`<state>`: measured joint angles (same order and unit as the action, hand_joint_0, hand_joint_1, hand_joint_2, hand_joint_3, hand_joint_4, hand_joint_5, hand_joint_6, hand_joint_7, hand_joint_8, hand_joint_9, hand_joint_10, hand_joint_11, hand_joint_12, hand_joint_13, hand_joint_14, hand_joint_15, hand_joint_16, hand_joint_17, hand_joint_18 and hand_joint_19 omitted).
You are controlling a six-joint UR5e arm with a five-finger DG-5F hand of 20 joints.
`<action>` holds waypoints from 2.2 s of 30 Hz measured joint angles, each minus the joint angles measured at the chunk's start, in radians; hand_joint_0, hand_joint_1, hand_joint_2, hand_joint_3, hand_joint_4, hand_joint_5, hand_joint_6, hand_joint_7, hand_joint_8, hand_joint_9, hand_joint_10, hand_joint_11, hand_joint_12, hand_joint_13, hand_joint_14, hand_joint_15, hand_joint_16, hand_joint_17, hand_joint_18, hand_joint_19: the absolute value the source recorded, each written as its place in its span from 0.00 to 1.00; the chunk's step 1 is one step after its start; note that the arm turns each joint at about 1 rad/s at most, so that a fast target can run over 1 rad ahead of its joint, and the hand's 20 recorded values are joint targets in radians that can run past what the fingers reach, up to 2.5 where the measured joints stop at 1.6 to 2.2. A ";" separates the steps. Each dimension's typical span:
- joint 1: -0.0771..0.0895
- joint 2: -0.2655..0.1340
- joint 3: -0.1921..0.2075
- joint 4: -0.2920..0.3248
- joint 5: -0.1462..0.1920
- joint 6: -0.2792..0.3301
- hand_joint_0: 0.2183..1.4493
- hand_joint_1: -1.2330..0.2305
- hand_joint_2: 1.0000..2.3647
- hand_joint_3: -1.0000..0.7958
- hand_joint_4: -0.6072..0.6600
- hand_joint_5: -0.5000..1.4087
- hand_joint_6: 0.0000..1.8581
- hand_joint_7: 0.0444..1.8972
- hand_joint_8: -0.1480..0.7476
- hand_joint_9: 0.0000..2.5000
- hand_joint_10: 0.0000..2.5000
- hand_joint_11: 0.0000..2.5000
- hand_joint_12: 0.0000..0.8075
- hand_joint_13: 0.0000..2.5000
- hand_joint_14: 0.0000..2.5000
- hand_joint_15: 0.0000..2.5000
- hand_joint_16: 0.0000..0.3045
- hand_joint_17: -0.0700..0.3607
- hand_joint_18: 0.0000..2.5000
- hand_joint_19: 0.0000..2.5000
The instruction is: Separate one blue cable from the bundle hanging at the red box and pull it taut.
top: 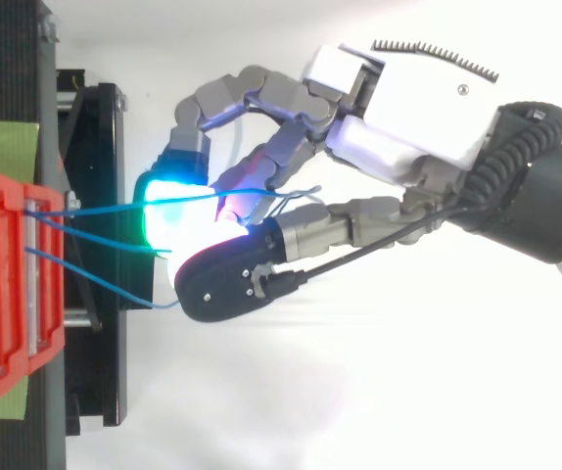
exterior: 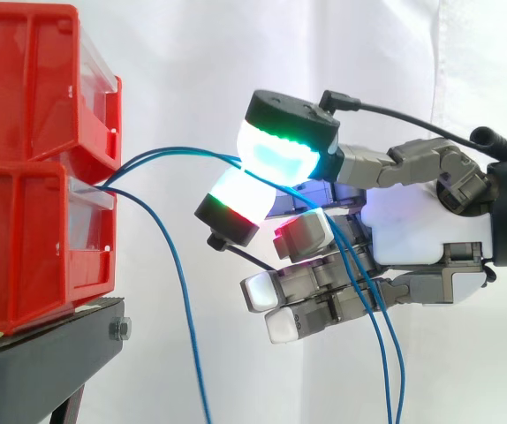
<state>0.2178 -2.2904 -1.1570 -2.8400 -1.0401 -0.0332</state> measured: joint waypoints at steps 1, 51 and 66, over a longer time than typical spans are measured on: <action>0.000 0.000 0.000 -0.002 -0.001 0.002 0.41 0.19 0.00 0.28 0.46 0.18 0.50 0.50 0.50 0.48 0.01 0.46 0.41 0.35 0.01 0.23 0.13 0.37 0.29 0.19; -0.006 0.057 0.004 -0.155 -0.005 0.052 0.23 0.18 0.00 0.28 0.50 0.19 0.49 0.44 0.49 0.46 0.00 0.42 0.44 0.30 0.01 0.21 0.14 0.39 0.23 0.17; -0.007 0.088 0.005 -0.216 -0.005 0.053 0.31 0.41 0.01 0.36 0.50 0.20 0.46 0.53 0.48 0.47 0.01 0.38 0.41 0.30 0.01 0.21 0.13 0.37 0.21 0.17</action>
<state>0.2112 -2.2026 -1.1523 -3.0560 -1.0446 0.0199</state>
